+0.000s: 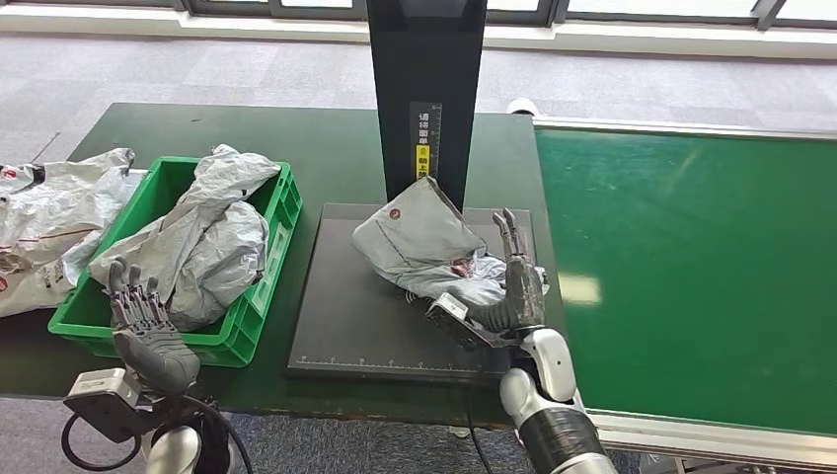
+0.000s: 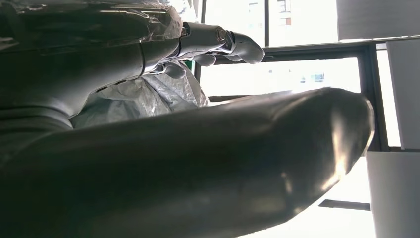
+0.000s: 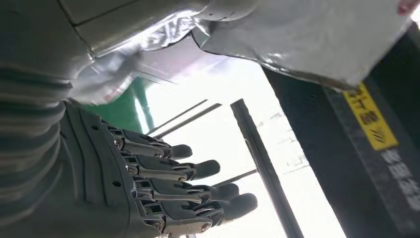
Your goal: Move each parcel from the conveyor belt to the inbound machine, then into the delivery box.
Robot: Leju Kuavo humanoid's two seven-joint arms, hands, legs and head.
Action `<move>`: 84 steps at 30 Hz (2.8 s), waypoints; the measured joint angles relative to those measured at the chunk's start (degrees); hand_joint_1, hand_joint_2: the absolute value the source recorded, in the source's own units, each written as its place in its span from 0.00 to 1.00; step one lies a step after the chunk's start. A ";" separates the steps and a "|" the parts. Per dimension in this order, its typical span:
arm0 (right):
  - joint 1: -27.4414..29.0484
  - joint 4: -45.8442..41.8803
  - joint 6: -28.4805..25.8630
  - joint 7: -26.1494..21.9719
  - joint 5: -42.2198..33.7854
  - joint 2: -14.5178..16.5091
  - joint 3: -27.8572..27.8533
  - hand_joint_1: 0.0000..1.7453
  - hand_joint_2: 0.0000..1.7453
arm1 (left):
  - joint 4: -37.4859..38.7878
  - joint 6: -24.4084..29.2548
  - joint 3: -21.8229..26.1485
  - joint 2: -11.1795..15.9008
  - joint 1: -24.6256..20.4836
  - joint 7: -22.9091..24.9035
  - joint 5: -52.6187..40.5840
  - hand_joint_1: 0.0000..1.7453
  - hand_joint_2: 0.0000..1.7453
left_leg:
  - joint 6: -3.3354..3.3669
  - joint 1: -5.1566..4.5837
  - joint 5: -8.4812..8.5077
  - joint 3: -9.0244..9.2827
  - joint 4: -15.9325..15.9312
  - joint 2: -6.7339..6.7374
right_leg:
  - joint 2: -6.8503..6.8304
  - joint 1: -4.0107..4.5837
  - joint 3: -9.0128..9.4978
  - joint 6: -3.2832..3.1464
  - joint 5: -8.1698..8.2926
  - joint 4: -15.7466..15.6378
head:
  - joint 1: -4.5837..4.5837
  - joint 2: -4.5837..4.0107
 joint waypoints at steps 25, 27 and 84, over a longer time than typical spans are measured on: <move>10.94 -32.28 -0.40 -5.50 -9.91 -2.10 13.66 0.00 1.00 | 4.70 15.12 -7.71 -0.42 -3.95 6.58 -13.77 0.00 0.00 | 0.01 -0.02 -0.04 -0.01 0.02 -0.02 | 0.00 -0.02 -0.03 0.00 -0.01 -0.04 | 0.00 0.00; 11.76 -35.53 -2.05 -5.51 -10.57 -2.96 14.40 0.00 1.00 | 6.55 15.55 -10.51 -0.28 -5.26 8.97 -17.55 0.00 0.00 | 0.03 -0.03 -0.06 -0.02 0.02 -0.03 | -0.03 -0.03 0.00 0.01 -0.01 -0.06 | 0.01 0.00; 5.79 -49.69 -6.62 -11.35 -15.76 -7.48 22.79 0.00 1.00 | 69.95 6.86 -70.50 -6.13 -42.63 31.16 -45.03 1.00 1.00 | 0.20 -0.20 0.06 0.20 0.06 -0.01 | -0.01 -0.19 0.25 0.24 0.18 -0.03 | 0.01 0.00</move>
